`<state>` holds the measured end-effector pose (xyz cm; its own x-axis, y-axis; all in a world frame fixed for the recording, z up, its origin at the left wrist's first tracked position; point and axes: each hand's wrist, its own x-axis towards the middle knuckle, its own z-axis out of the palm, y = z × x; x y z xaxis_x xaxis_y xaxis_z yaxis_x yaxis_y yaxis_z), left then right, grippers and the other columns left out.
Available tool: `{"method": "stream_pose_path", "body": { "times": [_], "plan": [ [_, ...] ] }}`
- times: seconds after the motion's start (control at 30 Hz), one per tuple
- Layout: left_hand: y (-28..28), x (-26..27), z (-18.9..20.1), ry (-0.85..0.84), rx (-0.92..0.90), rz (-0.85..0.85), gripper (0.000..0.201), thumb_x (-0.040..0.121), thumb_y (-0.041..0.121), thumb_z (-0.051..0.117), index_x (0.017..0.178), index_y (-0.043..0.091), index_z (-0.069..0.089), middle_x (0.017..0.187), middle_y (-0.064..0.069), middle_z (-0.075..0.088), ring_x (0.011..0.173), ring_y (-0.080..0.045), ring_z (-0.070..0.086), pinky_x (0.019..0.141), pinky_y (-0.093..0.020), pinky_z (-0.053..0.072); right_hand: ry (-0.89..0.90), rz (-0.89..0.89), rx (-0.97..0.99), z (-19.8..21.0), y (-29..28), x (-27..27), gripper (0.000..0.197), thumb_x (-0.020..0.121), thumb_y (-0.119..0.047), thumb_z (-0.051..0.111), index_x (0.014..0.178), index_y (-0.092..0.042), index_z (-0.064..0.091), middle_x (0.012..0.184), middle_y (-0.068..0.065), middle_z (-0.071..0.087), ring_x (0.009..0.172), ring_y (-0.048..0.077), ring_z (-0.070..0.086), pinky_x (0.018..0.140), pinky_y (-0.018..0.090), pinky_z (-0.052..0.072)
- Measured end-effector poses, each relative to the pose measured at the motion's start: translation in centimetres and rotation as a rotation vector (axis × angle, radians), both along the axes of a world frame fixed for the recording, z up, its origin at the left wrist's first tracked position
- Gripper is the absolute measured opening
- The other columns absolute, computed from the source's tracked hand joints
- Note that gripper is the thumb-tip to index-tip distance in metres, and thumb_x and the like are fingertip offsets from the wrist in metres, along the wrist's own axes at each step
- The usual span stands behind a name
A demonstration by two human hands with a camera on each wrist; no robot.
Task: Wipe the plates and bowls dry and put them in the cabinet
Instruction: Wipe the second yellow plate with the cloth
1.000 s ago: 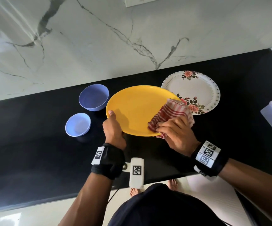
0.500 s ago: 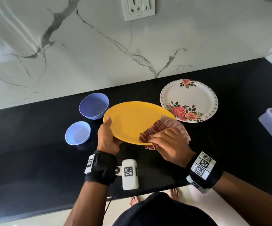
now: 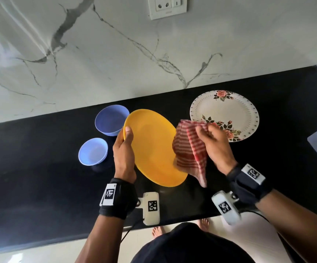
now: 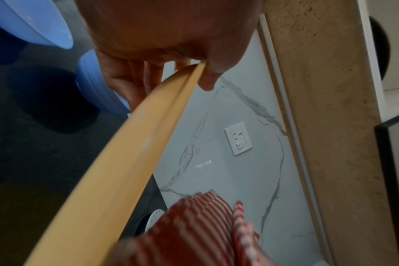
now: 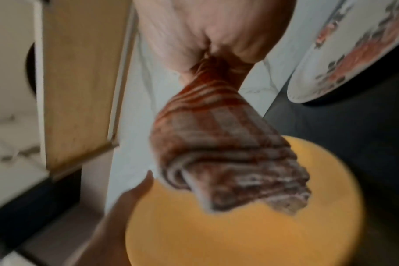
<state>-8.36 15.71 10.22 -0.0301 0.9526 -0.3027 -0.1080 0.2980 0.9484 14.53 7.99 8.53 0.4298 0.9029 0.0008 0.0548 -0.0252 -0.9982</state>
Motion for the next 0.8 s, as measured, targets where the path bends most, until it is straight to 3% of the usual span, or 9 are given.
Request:
{"method": "stream_pose_path", "body": {
  "times": [0.17, 0.27, 0.37, 0.5, 0.57, 0.63, 0.7, 0.77, 0.8],
  "plan": [
    [-0.8, 0.8, 0.1, -0.03, 0.03, -0.07, 0.064, 0.086, 0.074, 0.06, 0.139, 0.038, 0.064, 0.137, 0.012, 0.068, 0.132, -0.018, 0.061, 0.115, -0.054, 0.045, 0.574, -0.062, -0.029, 1.7, 4.5, -1.6, 0.031, 0.104, -0.031, 0.055, 0.121, -0.009, 0.068, 0.11, 0.01, 0.076, 0.099, 0.028, 0.074, 0.085, 0.043, 0.061],
    [-1.4, 1.4, 0.7, -0.068, 0.042, -0.117, 0.05, 0.102, 0.061, 0.053, 0.142, 0.033, 0.062, 0.133, 0.008, 0.072, 0.125, -0.016, 0.067, 0.112, -0.051, 0.049, 0.656, 0.029, -0.018, 2.4, 6.3, -3.8, 0.03, 0.107, -0.034, 0.048, 0.118, -0.012, 0.066, 0.103, 0.006, 0.076, 0.098, 0.023, 0.071, 0.084, 0.038, 0.058],
    [-1.8, 1.7, 0.9, -0.112, 0.06, -0.15, 0.05, 0.104, 0.058, 0.048, 0.143, 0.029, 0.061, 0.132, 0.003, 0.072, 0.124, -0.019, 0.068, 0.112, -0.052, 0.049, 0.67, 0.117, -0.014, 2.9, 7.5, -5.8, 0.037, 0.109, -0.035, 0.041, 0.12, -0.011, 0.066, 0.105, 0.005, 0.077, 0.096, 0.017, 0.073, 0.078, 0.028, 0.058],
    [-2.1, 1.8, 0.7, -0.105, 0.11, -0.203, 0.061, 0.096, 0.07, 0.051, 0.144, 0.034, 0.06, 0.14, 0.006, 0.067, 0.135, -0.015, 0.06, 0.117, -0.051, 0.042, 0.518, 0.344, 0.028, 2.5, 7.9, -7.5, 0.044, 0.107, -0.037, 0.042, 0.133, -0.007, 0.062, 0.124, 0.007, 0.071, 0.114, 0.02, 0.067, 0.098, 0.032, 0.053],
    [-2.2, 1.9, 0.4, -0.075, 0.127, -0.188, 0.053, 0.1, 0.065, 0.043, 0.141, 0.037, 0.062, 0.138, 0.015, 0.068, 0.133, -0.005, 0.059, 0.119, -0.045, 0.041, 0.231, 0.431, 0.03, 1.6, 7.9, -8.4, 0.037, 0.11, -0.028, 0.041, 0.138, -0.012, 0.058, 0.131, 0.002, 0.067, 0.121, 0.012, 0.063, 0.104, 0.027, 0.047],
    [-2.2, 2.2, 0.4, -0.092, 0.096, -0.19, 0.053, 0.102, 0.064, 0.039, 0.141, 0.037, 0.062, 0.137, 0.013, 0.069, 0.132, -0.005, 0.06, 0.119, -0.043, 0.042, -0.074, 0.495, 0.053, 0.0, 8.0, -9.4, 0.05, 0.11, -0.024, 0.04, 0.159, -0.019, 0.029, 0.161, 0.004, 0.038, 0.147, 0.012, 0.037, 0.121, 0.031, 0.031],
    [-2.3, 2.3, 0.4, -0.09, 0.044, -0.19, 0.051, 0.105, 0.064, 0.034, 0.138, 0.039, 0.064, 0.135, 0.01, 0.071, 0.13, -0.008, 0.063, 0.117, -0.043, 0.045, -0.224, 0.519, 0.016, -1.1, 8.0, -10.0, 0.067, 0.109, -0.034, 0.039, 0.163, -0.029, -0.002, 0.171, 0.0, 0.008, 0.156, 0.014, 0.011, 0.128, 0.04, 0.016],
    [-2.2, 2.2, 0.6, -0.059, -0.009, -0.169, 0.055, 0.105, 0.068, 0.028, 0.134, 0.042, 0.066, 0.131, 0.008, 0.073, 0.126, -0.009, 0.065, 0.115, -0.042, 0.048, -0.258, 0.537, -0.03, -1.3, 7.7, -10.0, 0.067, 0.108, -0.042, 0.035, 0.162, -0.032, -0.003, 0.171, -0.002, 0.008, 0.156, 0.015, 0.01, 0.127, 0.045, 0.018],
    [-2.0, 2.1, 0.5, -0.053, -0.028, -0.154, 0.06, 0.103, 0.072, 0.025, 0.135, 0.041, 0.066, 0.129, 0.007, 0.074, 0.125, -0.011, 0.066, 0.114, -0.043, 0.049, -0.233, 0.559, -0.044, -1.3, 7.6, -10.0, 0.062, 0.109, -0.041, 0.035, 0.163, -0.029, 0.005, 0.168, -0.001, 0.019, 0.154, 0.015, 0.021, 0.126, 0.044, 0.024]
  ]
}}
